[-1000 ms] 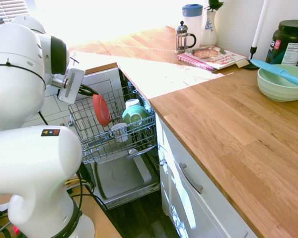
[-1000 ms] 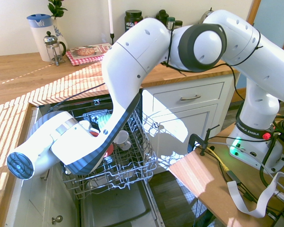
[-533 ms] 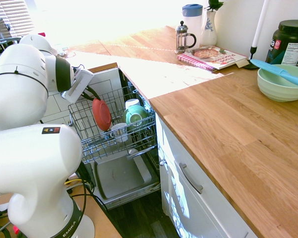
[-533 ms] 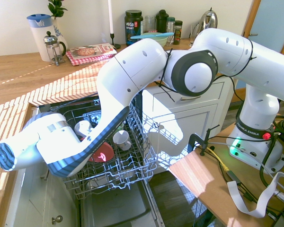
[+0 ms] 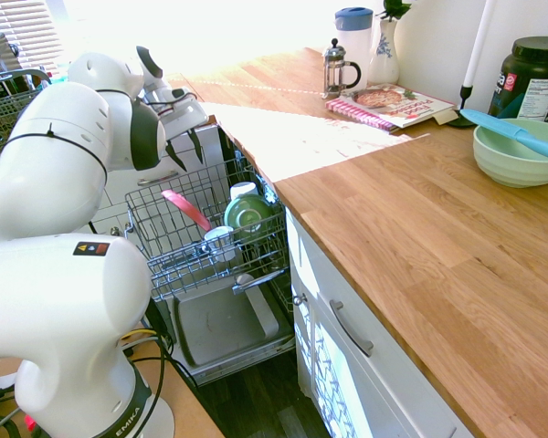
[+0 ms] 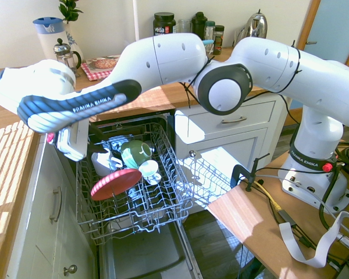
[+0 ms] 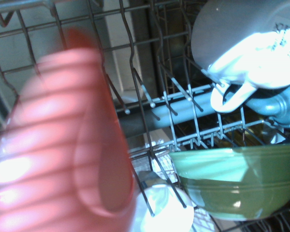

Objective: Put the plate in the dishwasher

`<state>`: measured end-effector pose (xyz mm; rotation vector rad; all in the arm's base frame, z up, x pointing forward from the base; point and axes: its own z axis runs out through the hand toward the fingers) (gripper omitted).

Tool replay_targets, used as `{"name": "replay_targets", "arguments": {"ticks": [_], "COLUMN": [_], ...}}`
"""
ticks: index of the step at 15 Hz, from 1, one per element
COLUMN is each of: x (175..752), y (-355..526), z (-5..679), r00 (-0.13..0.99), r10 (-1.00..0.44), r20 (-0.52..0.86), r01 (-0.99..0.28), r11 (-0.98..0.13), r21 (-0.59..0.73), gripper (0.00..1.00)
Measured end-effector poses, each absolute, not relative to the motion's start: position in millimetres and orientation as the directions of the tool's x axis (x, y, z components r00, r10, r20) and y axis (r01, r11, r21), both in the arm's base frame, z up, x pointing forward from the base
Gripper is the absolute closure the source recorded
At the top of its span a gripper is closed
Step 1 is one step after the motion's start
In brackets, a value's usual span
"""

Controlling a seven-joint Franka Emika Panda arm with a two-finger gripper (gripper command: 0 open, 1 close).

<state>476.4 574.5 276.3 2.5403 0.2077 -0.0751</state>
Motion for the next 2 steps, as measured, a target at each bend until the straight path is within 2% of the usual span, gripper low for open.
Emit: {"name": "replay_targets", "arguments": {"ticks": [2], "x": [508], "y": [546], "z": [332], "r00": [0.991], "r10": [0.113], "r20": [-0.07], "r01": [0.133], "r11": [-0.838], "r21": [0.53], "gripper": [0.0]}}
